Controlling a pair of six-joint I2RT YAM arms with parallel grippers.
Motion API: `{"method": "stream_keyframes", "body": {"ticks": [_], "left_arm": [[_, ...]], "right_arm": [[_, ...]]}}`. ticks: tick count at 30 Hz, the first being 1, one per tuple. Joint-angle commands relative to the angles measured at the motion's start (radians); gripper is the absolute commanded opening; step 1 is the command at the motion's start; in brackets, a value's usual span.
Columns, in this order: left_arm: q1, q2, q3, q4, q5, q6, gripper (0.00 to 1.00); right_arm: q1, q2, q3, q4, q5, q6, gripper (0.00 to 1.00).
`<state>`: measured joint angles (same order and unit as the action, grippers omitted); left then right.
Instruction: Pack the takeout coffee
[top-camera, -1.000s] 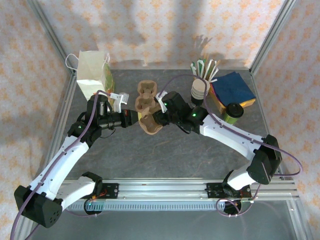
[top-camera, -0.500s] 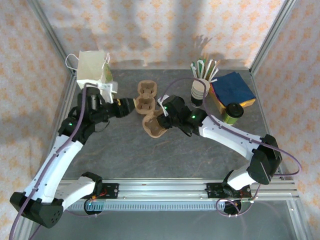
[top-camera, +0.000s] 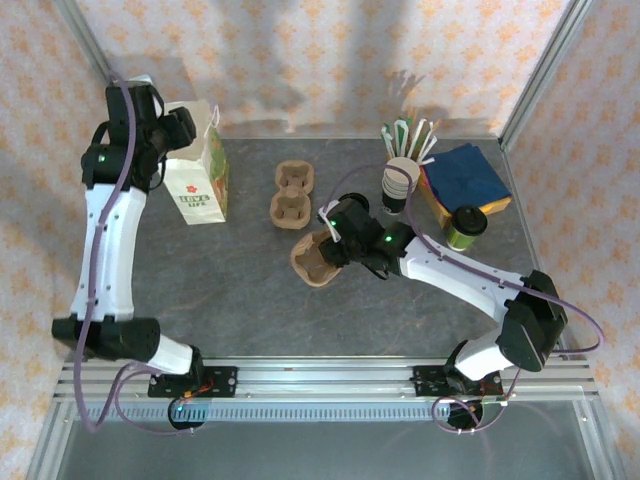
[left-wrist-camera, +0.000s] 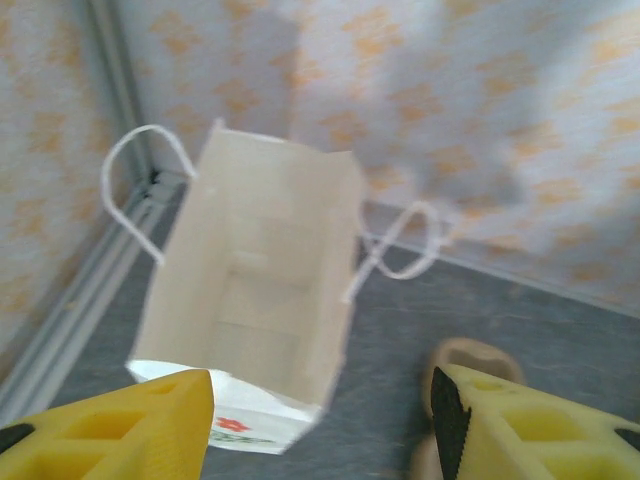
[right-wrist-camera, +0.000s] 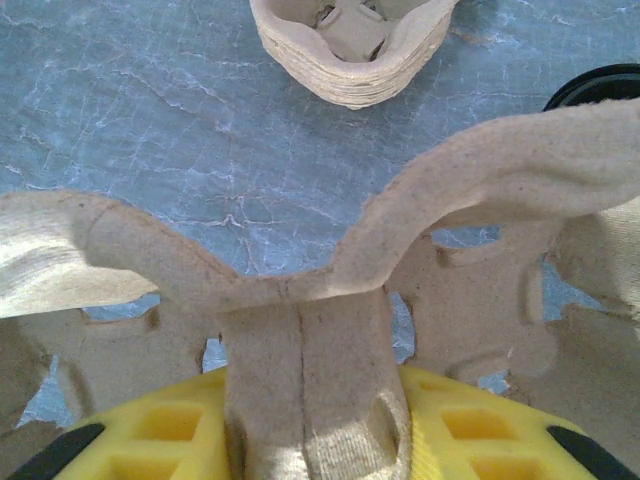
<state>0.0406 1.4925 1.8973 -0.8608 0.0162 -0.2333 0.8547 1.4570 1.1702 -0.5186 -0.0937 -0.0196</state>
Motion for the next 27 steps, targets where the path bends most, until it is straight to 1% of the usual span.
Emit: {"method": "stream_keyframes", "body": {"ticks": [1, 6, 10, 14, 15, 19, 21, 23, 27], "left_arm": [[0.057, 0.084, 0.076, -0.118, -0.083, 0.041, 0.61], [0.18, 0.21, 0.158, -0.121, 0.011, 0.033, 0.61], [0.238, 0.309, 0.23, -0.133, 0.08, 0.024, 0.6], [0.246, 0.383, 0.285, -0.138, 0.133, 0.042, 0.58], [0.246, 0.393, 0.287, -0.134, 0.161, 0.049, 0.57], [0.246, 0.409, 0.27, -0.11, 0.216, 0.067, 0.55], [0.246, 0.41, 0.266, -0.101, 0.196, 0.072, 0.54], [0.246, 0.446, 0.27, -0.105, 0.17, 0.078, 0.53], [0.246, 0.453, 0.252, -0.084, 0.17, 0.096, 0.49]], "right_arm": [[0.003, -0.031, 0.003, -0.03, -0.012, 0.011, 0.36], [0.003, -0.055, -0.009, -0.028, -0.039, 0.012, 0.37], [0.003, -0.07, -0.023, -0.024, -0.046, 0.013, 0.37], [0.002, -0.078, -0.029, -0.028, -0.043, 0.013, 0.37], [0.003, -0.08, -0.032, -0.027, -0.045, 0.013, 0.37], [0.003, -0.069, -0.027, -0.036, -0.056, 0.012, 0.37], [0.003, -0.062, -0.025, -0.039, -0.059, 0.013, 0.37], [0.003, -0.061, -0.026, -0.041, -0.058, 0.013, 0.37], [0.001, -0.061, -0.029, -0.038, -0.06, 0.01, 0.37]]}}
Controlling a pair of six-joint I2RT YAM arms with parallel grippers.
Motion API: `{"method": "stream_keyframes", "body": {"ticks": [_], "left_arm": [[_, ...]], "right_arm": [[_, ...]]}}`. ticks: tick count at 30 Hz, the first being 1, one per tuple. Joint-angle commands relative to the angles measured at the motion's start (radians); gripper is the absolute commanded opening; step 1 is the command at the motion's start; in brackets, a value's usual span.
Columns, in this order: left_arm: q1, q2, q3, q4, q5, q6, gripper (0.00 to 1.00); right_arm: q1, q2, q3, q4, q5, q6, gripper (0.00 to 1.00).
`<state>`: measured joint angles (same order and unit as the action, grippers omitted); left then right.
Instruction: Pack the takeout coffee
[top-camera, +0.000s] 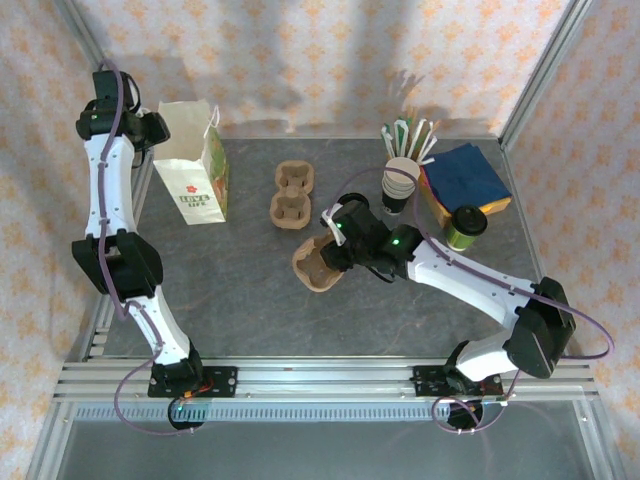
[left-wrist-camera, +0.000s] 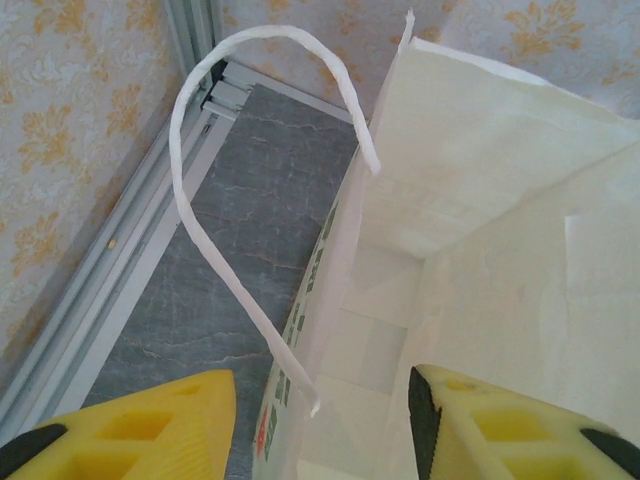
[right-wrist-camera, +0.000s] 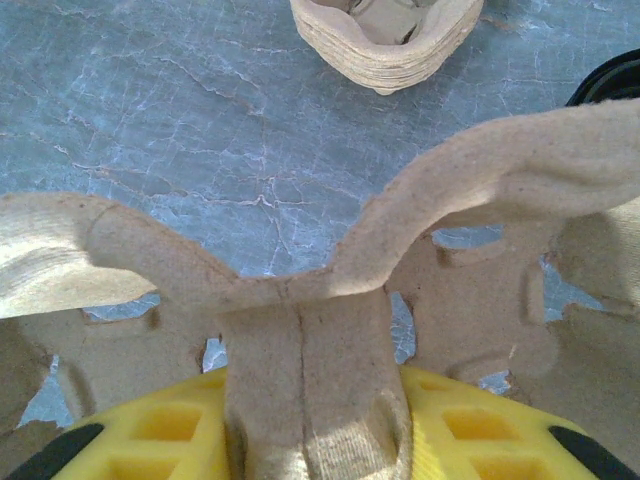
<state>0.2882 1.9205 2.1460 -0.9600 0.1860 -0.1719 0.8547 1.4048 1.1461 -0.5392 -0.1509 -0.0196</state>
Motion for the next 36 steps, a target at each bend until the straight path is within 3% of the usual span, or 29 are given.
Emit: {"method": "stream_keyframes", "body": {"ticks": [1, 8, 14, 21, 24, 28, 36], "left_arm": [[-0.001, 0.028, 0.004, 0.016, 0.006, 0.038, 0.48], [-0.001, 0.053, 0.006, 0.02, 0.03, 0.058, 0.33], [-0.001, 0.077, 0.002, 0.026, 0.036, 0.065, 0.28], [-0.001, 0.049, -0.012, 0.035, 0.027, 0.071, 0.09], [-0.003, 0.018, -0.038, 0.039, 0.034, 0.064, 0.06], [-0.015, -0.077, -0.129, 0.047, 0.012, 0.026, 0.0], [-0.021, -0.333, -0.465, 0.104, 0.035, -0.089, 0.0]], "right_arm": [[0.002, -0.008, -0.005, -0.017, -0.004, 0.01, 0.37], [0.002, -0.003, 0.0, -0.022, -0.004, 0.003, 0.37], [0.003, -0.002, 0.003, -0.025, -0.001, -0.002, 0.37], [0.002, -0.008, -0.003, -0.027, -0.004, 0.0, 0.37], [0.003, -0.006, -0.002, -0.028, -0.007, 0.005, 0.37], [0.003, -0.013, 0.0, -0.033, -0.01, 0.009, 0.37], [0.002, -0.05, -0.007, -0.025, -0.029, 0.019, 0.37]]}}
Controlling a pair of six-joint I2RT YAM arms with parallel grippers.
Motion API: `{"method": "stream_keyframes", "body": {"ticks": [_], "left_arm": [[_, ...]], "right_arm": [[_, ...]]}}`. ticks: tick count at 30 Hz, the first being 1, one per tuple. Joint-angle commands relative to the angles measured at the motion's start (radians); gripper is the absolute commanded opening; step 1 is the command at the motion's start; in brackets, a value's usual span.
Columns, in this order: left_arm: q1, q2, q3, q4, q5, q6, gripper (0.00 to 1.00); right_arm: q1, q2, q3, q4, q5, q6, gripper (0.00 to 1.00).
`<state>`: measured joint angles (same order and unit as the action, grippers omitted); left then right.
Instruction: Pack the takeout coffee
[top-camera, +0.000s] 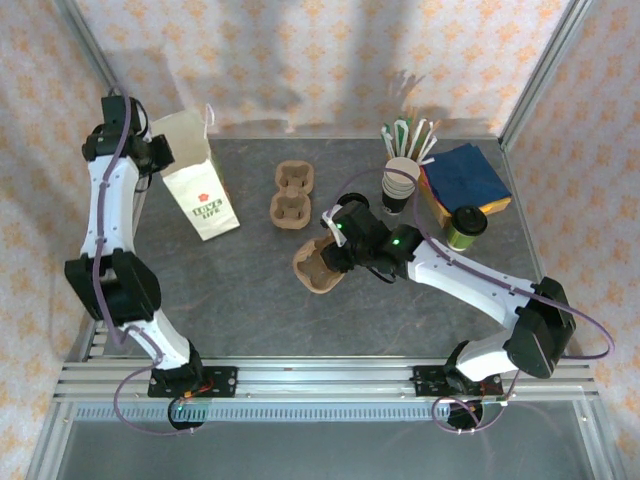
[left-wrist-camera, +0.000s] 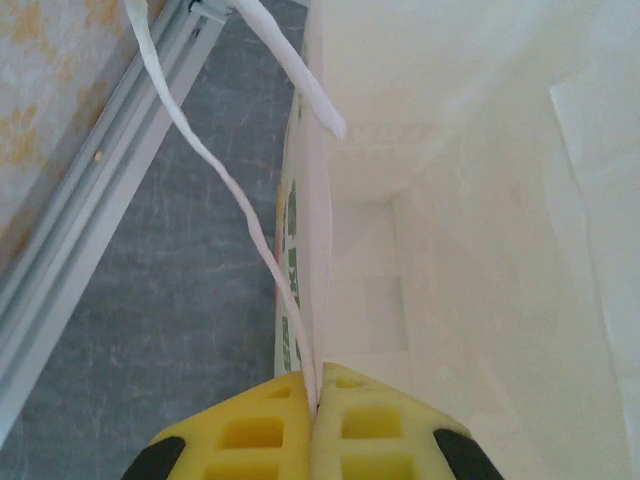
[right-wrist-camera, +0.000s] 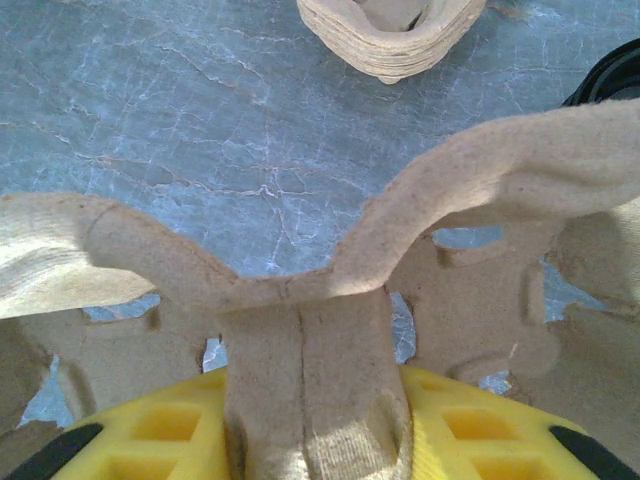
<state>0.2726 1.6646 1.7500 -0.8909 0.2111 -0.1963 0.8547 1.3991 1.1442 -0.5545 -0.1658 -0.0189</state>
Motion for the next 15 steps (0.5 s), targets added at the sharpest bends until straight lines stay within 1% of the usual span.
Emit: {"method": "stream_keyframes", "body": {"ticks": [1, 3, 8, 11, 15], "left_arm": [[-0.013, -0.113, -0.108, 0.043, 0.01, -0.082, 0.0], [-0.043, -0.181, -0.182, 0.064, 0.011, -0.106, 0.0], [-0.138, -0.358, -0.327, 0.049, -0.018, -0.175, 0.0], [-0.173, -0.455, -0.393, 0.032, -0.019, -0.208, 0.0], [-0.199, -0.543, -0.428, -0.019, -0.016, -0.227, 0.0]], "right_arm": [[0.001, -0.048, 0.0, -0.014, -0.016, 0.02, 0.37], [0.002, -0.056, 0.004, -0.025, -0.028, 0.021, 0.38], [0.002, -0.092, 0.007, -0.063, -0.034, 0.022, 0.38], [0.003, -0.124, 0.008, -0.083, -0.031, 0.031, 0.38], [0.003, -0.166, 0.019, -0.114, -0.023, 0.043, 0.38]]}}
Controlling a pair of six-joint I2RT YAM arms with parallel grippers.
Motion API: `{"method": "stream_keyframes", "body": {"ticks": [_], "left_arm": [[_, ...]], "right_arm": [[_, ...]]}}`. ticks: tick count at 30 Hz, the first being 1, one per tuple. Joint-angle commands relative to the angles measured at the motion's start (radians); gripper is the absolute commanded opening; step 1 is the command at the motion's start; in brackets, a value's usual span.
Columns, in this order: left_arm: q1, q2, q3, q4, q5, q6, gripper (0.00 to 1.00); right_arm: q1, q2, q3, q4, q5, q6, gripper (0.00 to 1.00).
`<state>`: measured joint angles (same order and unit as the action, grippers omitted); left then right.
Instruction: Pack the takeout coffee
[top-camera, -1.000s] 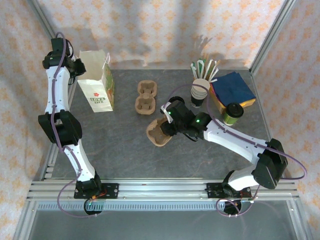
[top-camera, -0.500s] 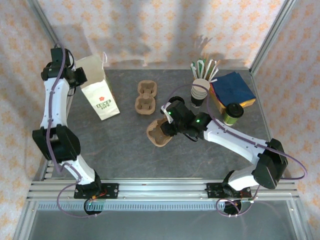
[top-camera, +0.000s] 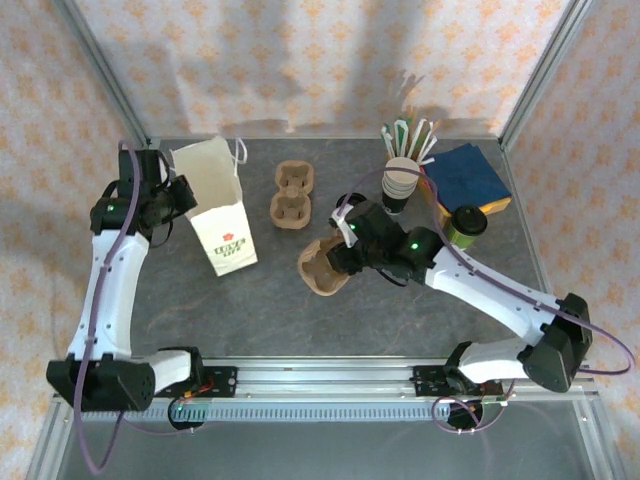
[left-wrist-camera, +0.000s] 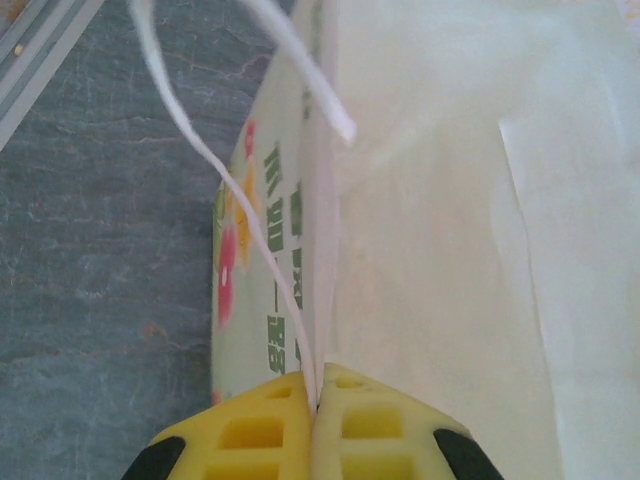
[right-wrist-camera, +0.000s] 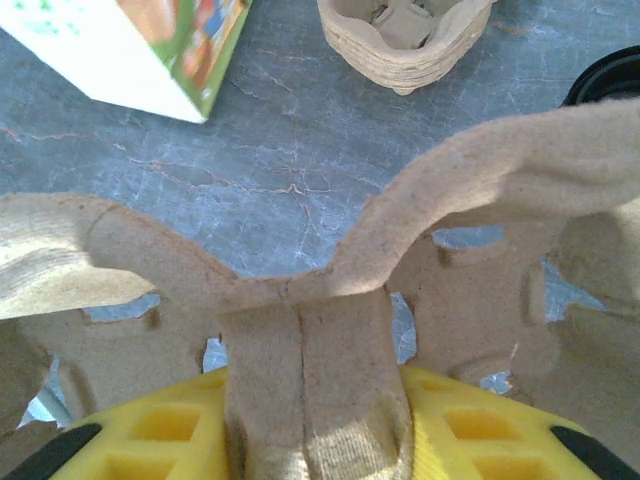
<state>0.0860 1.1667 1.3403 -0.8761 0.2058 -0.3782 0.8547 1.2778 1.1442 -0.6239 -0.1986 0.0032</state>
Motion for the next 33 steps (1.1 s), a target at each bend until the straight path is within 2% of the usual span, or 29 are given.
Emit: {"method": "stream_keyframes", "body": {"ticks": [1, 10, 15, 23, 30, 33], "left_arm": [[-0.019, -0.065, -0.026, -0.048, -0.008, -0.048, 0.0], [-0.038, -0.217, -0.11, -0.117, 0.087, -0.064, 0.0], [-0.085, -0.276, -0.146, -0.12, 0.139, -0.084, 0.0], [-0.21, -0.333, -0.2, -0.088, 0.201, -0.146, 0.0], [-0.356, -0.325, -0.226, 0.017, 0.208, -0.184, 0.0], [-0.42, -0.294, -0.227, 0.037, 0.17, -0.197, 0.0]], "right_arm": [[0.002, -0.052, 0.025, -0.053, 0.011, 0.024, 0.38], [0.002, -0.121, 0.064, -0.122, 0.001, 0.029, 0.38], [0.003, -0.156, 0.075, -0.163, -0.005, 0.016, 0.37], [0.002, -0.166, 0.177, -0.29, -0.009, 0.005, 0.37], [0.003, -0.166, 0.293, -0.38, -0.034, 0.012, 0.37], [0.002, -0.155, 0.346, -0.424, -0.036, 0.016, 0.36]]}}
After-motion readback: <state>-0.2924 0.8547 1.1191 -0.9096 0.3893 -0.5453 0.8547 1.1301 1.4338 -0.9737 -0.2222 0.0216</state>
